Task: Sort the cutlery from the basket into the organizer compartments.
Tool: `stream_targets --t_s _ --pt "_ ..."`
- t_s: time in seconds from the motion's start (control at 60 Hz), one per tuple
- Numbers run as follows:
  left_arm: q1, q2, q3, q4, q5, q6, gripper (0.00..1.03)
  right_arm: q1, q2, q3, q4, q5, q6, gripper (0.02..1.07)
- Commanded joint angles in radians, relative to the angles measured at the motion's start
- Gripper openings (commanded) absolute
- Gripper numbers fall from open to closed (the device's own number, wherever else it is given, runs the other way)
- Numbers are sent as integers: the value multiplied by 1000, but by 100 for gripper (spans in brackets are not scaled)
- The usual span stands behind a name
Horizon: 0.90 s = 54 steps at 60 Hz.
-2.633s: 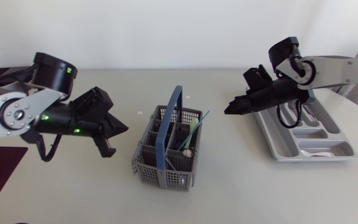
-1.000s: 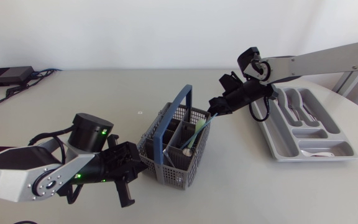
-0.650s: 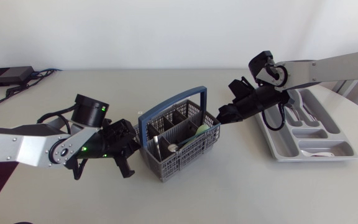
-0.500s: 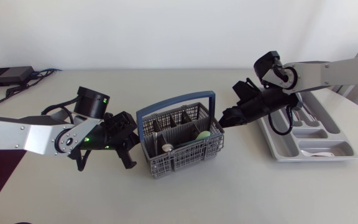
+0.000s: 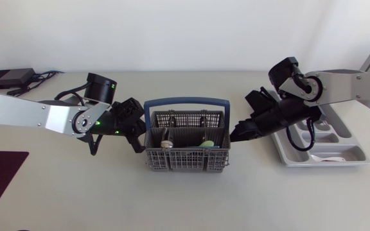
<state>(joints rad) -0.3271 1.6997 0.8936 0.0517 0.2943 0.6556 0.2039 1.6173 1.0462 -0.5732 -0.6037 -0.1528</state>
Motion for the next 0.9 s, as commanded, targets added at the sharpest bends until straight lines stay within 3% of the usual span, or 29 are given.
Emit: stream_targets --t_s 0.0,0.467,0.75,0.883 --pt "-10 29 51 28 51 21 4 37 -19 -11 21 -15 21 12" --pt "25 37 45 28 51 32 4 54 92 104 67 50 53 12" --pt "77 -20 -1 22 51 41 4 52 19 -2 171 239 45 14" --pt "106 -91 -45 22 52 39 5 45 -62 -49 179 280 21 22"
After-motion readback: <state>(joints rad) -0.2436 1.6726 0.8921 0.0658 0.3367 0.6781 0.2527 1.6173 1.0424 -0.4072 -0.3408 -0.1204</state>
